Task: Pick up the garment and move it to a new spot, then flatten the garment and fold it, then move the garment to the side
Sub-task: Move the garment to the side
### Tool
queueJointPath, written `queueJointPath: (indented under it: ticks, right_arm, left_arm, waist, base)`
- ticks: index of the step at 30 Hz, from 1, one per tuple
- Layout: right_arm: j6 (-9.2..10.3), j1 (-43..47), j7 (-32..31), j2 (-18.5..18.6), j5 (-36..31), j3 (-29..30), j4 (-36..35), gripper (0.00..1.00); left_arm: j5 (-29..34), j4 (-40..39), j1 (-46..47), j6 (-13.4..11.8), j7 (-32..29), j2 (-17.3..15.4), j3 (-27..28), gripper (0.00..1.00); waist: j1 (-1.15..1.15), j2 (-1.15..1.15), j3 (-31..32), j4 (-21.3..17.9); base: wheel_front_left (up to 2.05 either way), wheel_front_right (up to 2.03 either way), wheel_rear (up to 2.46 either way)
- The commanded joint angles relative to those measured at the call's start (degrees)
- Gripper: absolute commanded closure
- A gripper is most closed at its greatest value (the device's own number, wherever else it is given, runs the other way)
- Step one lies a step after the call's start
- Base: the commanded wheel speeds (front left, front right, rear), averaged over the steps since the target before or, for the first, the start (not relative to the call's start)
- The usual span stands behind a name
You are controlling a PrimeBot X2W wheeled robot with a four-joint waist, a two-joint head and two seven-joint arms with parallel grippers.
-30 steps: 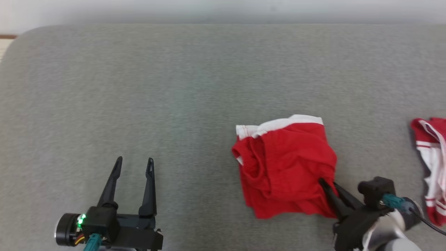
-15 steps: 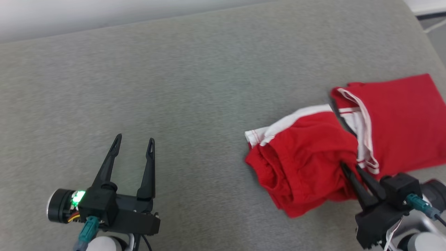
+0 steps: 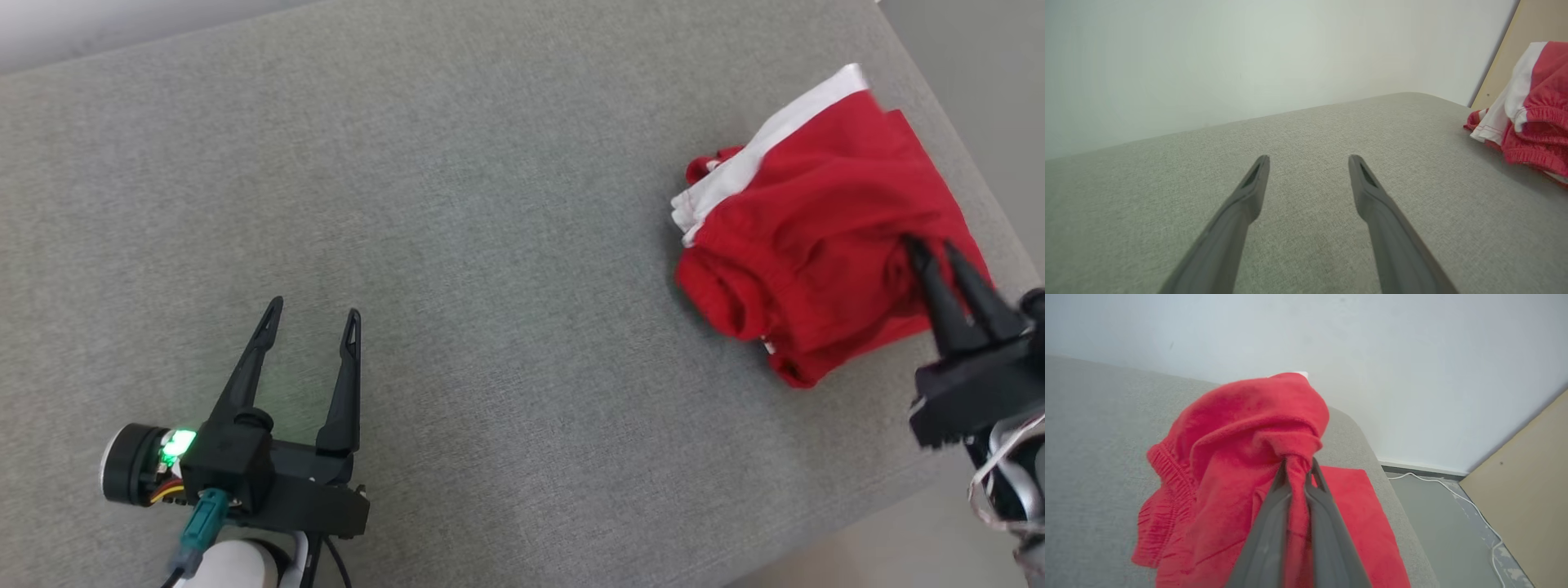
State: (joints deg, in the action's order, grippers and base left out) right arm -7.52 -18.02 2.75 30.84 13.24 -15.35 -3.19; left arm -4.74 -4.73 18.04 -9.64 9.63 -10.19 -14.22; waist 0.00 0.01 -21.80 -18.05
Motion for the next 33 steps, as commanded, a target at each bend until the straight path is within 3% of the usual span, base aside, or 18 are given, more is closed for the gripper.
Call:
queueJointPath:
  ticks: [1, 2, 15, 16, 17, 25, 33]
  right_arm:
    - [0.06, -0.9, 0.9, -0.5, 1.1, 0.4, 1.1, 1.00]
    - [0.06, -3.0, 2.4, -0.9, 2.7, 0.9, 5.8, 1.00]
    - [0.06, -14.3, 9.5, -3.7, 13.5, -3.4, 33.3, 1.00]
    - [0.06, -15.6, 9.6, -3.8, 14.4, -3.8, 37.2, 0.41]
    - [0.06, -16.1, 9.9, -4.1, 15.1, -3.9, 39.0, 0.00]
    - [0.06, -15.7, 11.7, -2.2, 17.0, -5.9, 43.5, 0.00]
    - [0.06, -5.9, 11.8, 1.8, 18.1, -2.8, 35.6, 0.00]
  left_arm:
    - [0.3, -0.2, 0.6, 0.2, -0.1, -0.3, -0.1, 0.00]
    - [0.2, -0.2, 0.9, 0.4, -0.3, -0.4, -0.3, 0.00]
    - [-0.1, 0.6, 1.9, 0.7, -0.4, -0.5, -1.5, 0.00]
    - [-0.3, 0.8, 2.0, 0.6, -0.3, -0.6, -1.5, 0.00]
    - [-0.4, 0.9, 1.9, 0.6, -0.2, -0.5, -1.7, 0.00]
    - [-1.6, 1.7, 0.5, 0.0, 0.7, 0.0, -1.7, 0.00]
    - [-2.9, 2.4, -2.4, -1.0, 1.9, 0.2, -0.9, 0.00]
  waist:
    - [0.00, -0.01, -0.7, -0.6]
    - [0.00, -0.01, -0.8, -0.6]
    - [0.00, -0.01, -1.7, 1.1]
    - [0.00, -0.01, -1.5, 1.4]
    - [0.00, -0.01, -1.3, 1.5]
    - [0.00, -0.01, 1.2, 2.7]
    - [0.00, -0.01, 5.7, 4.9]
  base:
    - [0.00, 0.00, 0.00]
    - [0.00, 0.00, 0.00]
    - [0.00, 0.00, 0.00]
    - [0.00, 0.00, 0.00]
    - [0.00, 0.00, 0.00]
    - [0.00, 0.00, 0.00]
    - [0.00, 0.00, 0.00]
